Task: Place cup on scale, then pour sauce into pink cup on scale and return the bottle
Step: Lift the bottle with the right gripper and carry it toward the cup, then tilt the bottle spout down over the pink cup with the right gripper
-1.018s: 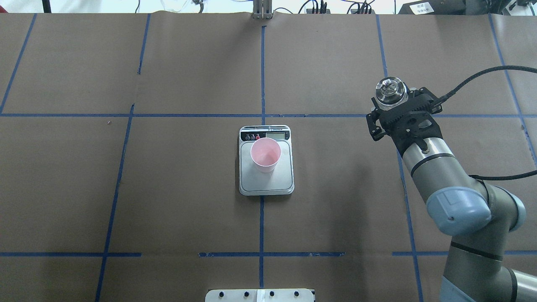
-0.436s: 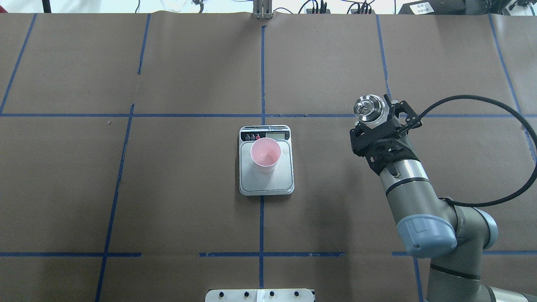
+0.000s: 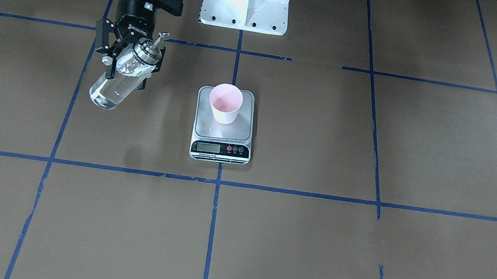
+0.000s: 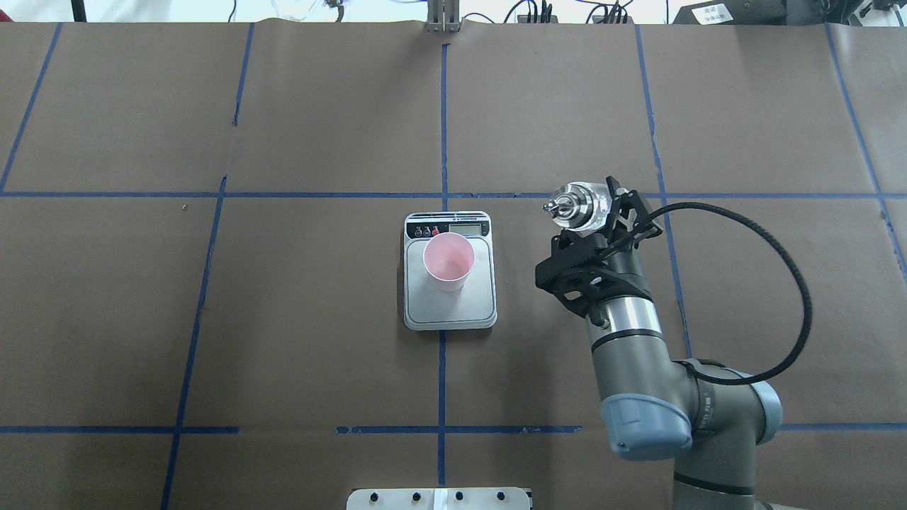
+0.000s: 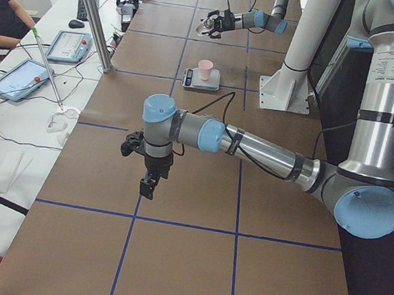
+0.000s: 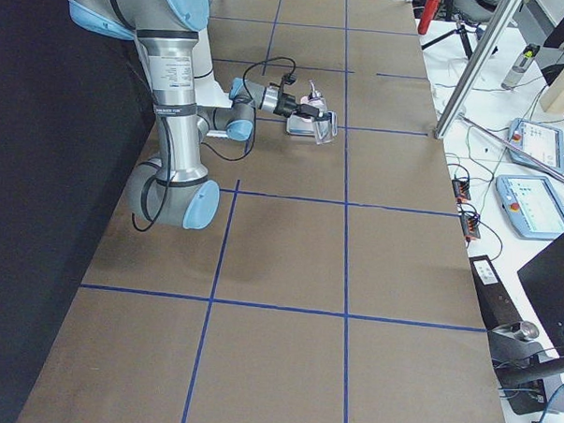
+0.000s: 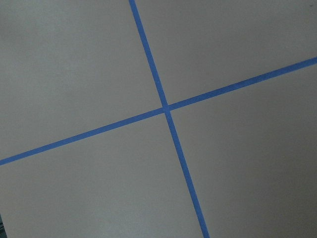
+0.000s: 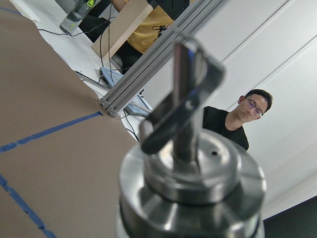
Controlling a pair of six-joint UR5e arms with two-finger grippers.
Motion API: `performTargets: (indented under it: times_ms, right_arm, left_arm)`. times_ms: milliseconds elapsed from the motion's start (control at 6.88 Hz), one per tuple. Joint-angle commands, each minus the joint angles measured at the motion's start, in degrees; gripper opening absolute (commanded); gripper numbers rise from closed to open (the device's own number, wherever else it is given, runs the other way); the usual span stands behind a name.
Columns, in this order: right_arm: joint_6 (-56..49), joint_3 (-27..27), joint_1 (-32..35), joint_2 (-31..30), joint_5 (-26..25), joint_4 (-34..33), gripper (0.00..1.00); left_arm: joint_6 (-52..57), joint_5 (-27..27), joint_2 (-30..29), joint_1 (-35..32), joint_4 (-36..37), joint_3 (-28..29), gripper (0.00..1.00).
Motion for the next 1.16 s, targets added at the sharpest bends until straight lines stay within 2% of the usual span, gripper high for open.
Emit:
performTargets:
  times_ms: [0,145,582,727,1018]
  right_arm:
    - [-3.74,-1.96,-0.62,1.71,-1.91,-3.08,0.00]
    - [-9.08,-2.04,-0.45,3.02,-2.96,-3.88,0.00]
    - [-9.75,-2.05,-0.10,8.89,-5.42,-19.04,0.00]
    - [-9.75,-2.13,-0.10,9.27,-5.95,-21.18,0.00]
    - [-9.84,-7.65,-0.01,9.53,-10.51,-21.91,0.00]
  left_arm:
    - [6.10,-0.04,-0.04,-2.72,-2.47,6.09,1.00]
    - [11.38,-0.04,-0.04,-4.21,-3.71,7.78,1.00]
    - [12.49,-0.04,0.13,-4.67,-3.99,7.97,1.00]
    - [12.49,0.14,0.13,-4.84,-3.99,7.98,1.00]
    - [12.40,0.14,0.13,-4.84,-3.90,7.98,1.00]
